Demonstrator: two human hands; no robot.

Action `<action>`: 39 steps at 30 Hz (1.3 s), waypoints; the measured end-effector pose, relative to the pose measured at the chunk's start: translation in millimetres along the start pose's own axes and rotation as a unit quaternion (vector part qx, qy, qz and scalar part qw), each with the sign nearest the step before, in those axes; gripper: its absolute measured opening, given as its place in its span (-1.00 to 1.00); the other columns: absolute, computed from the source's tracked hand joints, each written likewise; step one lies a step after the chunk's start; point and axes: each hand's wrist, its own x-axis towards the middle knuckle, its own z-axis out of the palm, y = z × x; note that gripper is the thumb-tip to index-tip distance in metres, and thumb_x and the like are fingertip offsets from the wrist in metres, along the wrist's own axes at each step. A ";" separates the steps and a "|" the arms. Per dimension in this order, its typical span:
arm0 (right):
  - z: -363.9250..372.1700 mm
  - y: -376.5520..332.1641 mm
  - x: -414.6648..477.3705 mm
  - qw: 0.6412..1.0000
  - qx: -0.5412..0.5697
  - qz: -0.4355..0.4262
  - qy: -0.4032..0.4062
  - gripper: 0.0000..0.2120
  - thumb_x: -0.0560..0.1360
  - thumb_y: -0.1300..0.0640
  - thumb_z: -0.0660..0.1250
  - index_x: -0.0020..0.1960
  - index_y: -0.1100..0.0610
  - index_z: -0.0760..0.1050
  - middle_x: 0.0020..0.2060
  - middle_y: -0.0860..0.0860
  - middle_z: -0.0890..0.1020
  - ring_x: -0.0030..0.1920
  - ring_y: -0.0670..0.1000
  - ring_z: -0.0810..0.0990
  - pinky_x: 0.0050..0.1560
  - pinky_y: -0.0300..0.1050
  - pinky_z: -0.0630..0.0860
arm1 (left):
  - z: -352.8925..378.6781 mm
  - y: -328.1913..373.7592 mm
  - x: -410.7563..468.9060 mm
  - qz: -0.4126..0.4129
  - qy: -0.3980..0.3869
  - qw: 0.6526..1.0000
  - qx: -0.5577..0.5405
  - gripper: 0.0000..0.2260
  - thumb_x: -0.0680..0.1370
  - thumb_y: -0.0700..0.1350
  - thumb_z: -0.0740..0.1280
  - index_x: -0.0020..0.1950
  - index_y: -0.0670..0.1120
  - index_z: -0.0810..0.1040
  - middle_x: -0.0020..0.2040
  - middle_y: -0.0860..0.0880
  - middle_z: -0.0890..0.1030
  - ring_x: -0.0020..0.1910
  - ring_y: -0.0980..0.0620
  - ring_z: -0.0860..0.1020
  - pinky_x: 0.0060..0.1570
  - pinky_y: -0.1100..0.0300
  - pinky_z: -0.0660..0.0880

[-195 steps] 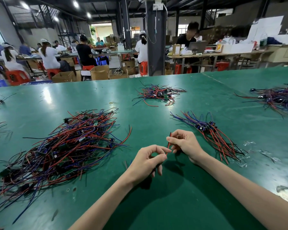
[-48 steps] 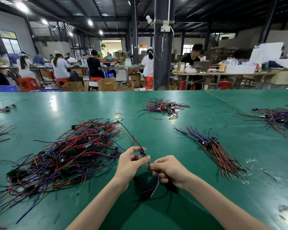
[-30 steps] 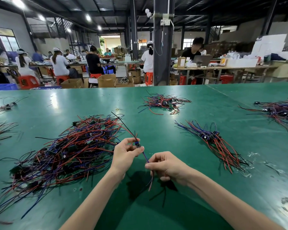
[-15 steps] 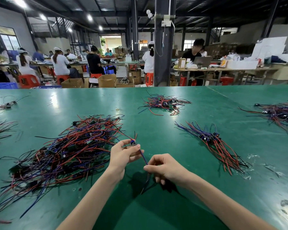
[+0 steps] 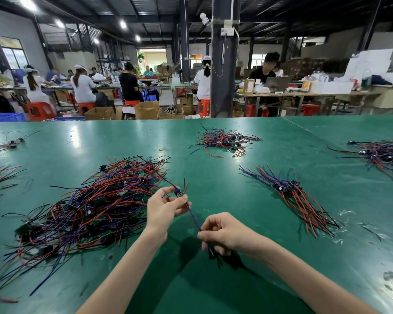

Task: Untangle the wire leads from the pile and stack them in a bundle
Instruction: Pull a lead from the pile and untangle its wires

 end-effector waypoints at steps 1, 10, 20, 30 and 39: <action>-1.1 -0.1 -0.2 1.000 -0.009 0.001 0.000 -0.87 0.54 0.27 0.31 -0.18 0.18 0.42 -0.39 0.02 0.63 -0.63 -0.14 0.37 -0.64 -0.31 0.26 | -0.3 -0.1 0.6 0.000 0.000 1.000 -0.002 -0.76 0.43 -0.42 0.40 -0.01 -0.17 0.49 -0.28 -0.17 0.53 -0.37 -0.03 0.65 -0.37 0.24 0.57; -7.0 -2.1 -1.0 0.999 -0.025 0.024 -0.017 -0.91 0.53 0.25 0.32 -0.15 0.18 0.46 -0.46 -0.03 0.60 -0.63 -0.13 0.30 -0.62 -0.31 0.19 | -3.1 0.8 2.9 -0.014 0.008 1.000 -0.026 -0.75 0.43 -0.42 0.41 -0.02 -0.16 0.48 -0.24 -0.15 0.52 -0.34 -0.05 0.66 -0.36 0.23 0.57; -6.8 -1.8 0.6 0.996 -0.083 0.007 -0.019 -0.92 0.54 0.29 0.28 -0.08 0.14 0.48 -0.39 -0.04 0.61 -0.57 -0.14 0.37 -0.57 -0.32 0.28 | -5.6 7.2 5.3 -0.015 0.014 0.999 -0.041 -0.76 0.43 -0.43 0.40 -0.02 -0.17 0.47 -0.24 -0.16 0.53 -0.37 -0.03 0.65 -0.37 0.24 0.58; -2.4 1.1 1.0 0.994 -0.109 -0.003 0.002 -0.86 0.56 0.29 0.22 -0.09 0.09 0.47 -0.38 -0.06 0.60 -0.54 -0.14 0.37 -0.53 -0.35 0.30 | -12.6 8.6 12.6 -0.020 0.040 0.997 -0.063 -0.74 0.43 -0.44 0.39 0.03 -0.22 0.46 -0.29 -0.15 0.51 -0.39 -0.02 0.64 -0.39 0.23 0.58; -0.6 -6.5 -7.7 0.980 -0.192 -0.042 -0.037 -0.86 0.53 0.34 0.21 -0.02 0.18 0.51 -0.40 -0.05 0.56 -0.43 -0.19 0.50 -0.34 -0.38 0.40 | -9.3 9.0 7.7 -0.029 0.015 0.999 -0.033 -0.70 0.43 -0.45 0.39 0.11 -0.26 0.45 -0.27 -0.19 0.51 -0.40 -0.03 0.65 -0.39 0.24 0.58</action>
